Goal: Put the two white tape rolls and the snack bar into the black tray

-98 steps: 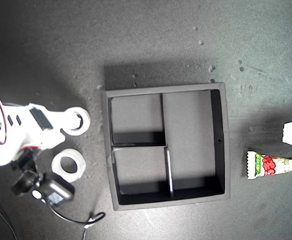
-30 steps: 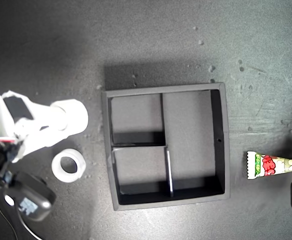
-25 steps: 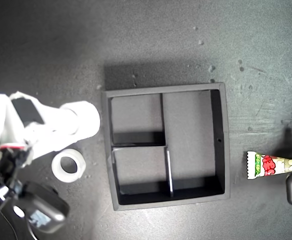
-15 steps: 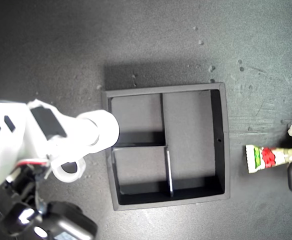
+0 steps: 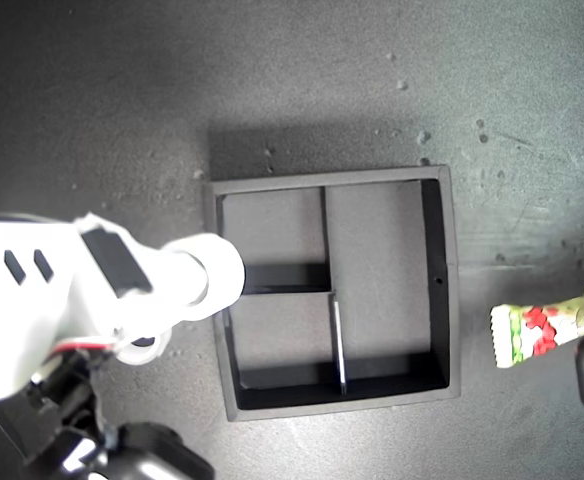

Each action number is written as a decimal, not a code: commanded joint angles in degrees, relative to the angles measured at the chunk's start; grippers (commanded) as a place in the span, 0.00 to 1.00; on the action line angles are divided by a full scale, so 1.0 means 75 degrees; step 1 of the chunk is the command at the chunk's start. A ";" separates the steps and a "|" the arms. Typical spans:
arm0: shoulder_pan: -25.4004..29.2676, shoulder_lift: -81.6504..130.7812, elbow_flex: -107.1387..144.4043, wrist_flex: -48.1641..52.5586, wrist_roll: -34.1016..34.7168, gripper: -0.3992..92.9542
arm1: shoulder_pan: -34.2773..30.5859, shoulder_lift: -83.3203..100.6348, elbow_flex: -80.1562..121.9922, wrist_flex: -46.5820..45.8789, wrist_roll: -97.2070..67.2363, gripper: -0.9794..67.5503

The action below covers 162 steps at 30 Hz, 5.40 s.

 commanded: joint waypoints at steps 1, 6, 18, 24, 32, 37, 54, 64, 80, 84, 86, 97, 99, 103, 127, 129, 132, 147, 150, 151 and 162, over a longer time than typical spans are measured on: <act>0.0105 -0.0129 -0.0668 0.0129 -0.0164 0.01 | 0.0574 0.0035 -0.1078 -0.0551 -0.2520 0.01; 0.0270 -0.0469 -0.0984 0.0316 -0.0305 0.01 | 0.0680 0.0023 -0.1230 -0.1723 -0.6035 0.01; 0.0727 -0.1746 -0.1793 0.0082 -0.1031 0.00 | 0.0879 0.0000 -0.0422 -0.3973 -0.9328 0.01; 0.0973 -0.3434 -0.3539 0.0375 -0.1066 0.00 | 0.1230 -0.0129 0.0539 -0.5766 -0.9352 0.01; 0.1453 -0.7102 -0.8789 0.2977 -0.1746 0.00 | 0.1324 -0.1875 0.0152 -0.6937 -0.9422 0.01; 0.1617 -0.7477 -0.8719 0.3047 -0.2027 0.00 | 0.1266 -0.3492 -0.1395 -0.6516 -0.9797 0.01; 0.1816 -0.9434 -1.0254 0.3047 -0.2238 0.00 | 0.1219 -0.5027 -0.2484 -0.6363 -0.9844 0.01; 0.1828 -0.9527 -1.0359 0.3059 -0.2227 0.01 | 0.1242 -0.5039 -0.2250 -0.6480 -0.9797 0.01; 0.1793 -0.7945 -0.8859 0.3059 -0.2086 0.13 | 0.1195 -0.5062 -0.2168 -0.6328 -0.9797 0.02; 0.1664 -0.7312 -0.8344 0.3059 -0.1992 0.12 | 0.1172 -0.5074 -0.2168 -0.6152 -0.9797 0.25; 0.1523 -0.6832 -0.7969 0.3059 -0.1875 0.12 | 0.1148 -0.5074 -0.2168 -0.6035 -0.9809 0.29; 0.0246 -0.2496 -0.4160 0.3047 -0.2027 0.11 | 0.1102 -0.5074 -0.2602 -0.4863 -0.9949 0.37; -0.0012 -0.1582 -0.3176 0.3035 -0.2309 0.11 | 0.1102 -0.5074 -0.2789 -0.4559 -0.9984 0.37; -0.0059 -0.0457 -0.1699 0.3000 -0.3199 0.11 | 0.1066 -0.4969 -0.3469 -0.3727 -1.0125 0.37; 0.3000 0.0434 0.3973 -0.2027 -0.6914 0.15 | 0.2520 -0.1781 -0.8625 0.4980 -0.2824 0.01; 0.3035 0.0152 0.4031 -0.2098 -0.7043 0.16 | 0.2496 -0.0809 -0.7488 0.4828 -0.2238 0.01; 0.3129 0.0047 0.4406 -0.2473 -0.7242 0.17 | 0.2168 0.0914 -0.5344 0.4020 -0.1371 0.01; 0.2883 -0.0398 0.6727 -0.4781 -0.7395 0.05 | 0.0305 0.5191 0.2613 -0.1395 -0.2391 0.01; 0.2695 -0.0445 0.6656 -0.4641 -0.7254 0.01 | 0.0070 0.5191 0.3375 -0.2180 -0.3164 0.01; 0.2637 -0.0398 0.6469 -0.4336 -0.7113 0.01 | 0.0000 0.5238 0.3680 -0.2473 -0.3492 0.01; 0.0762 -0.0645 0.0891 0.0609 -0.3527 0.00 | 0.0598 0.8273 0.7453 -0.3305 -0.5508 0.01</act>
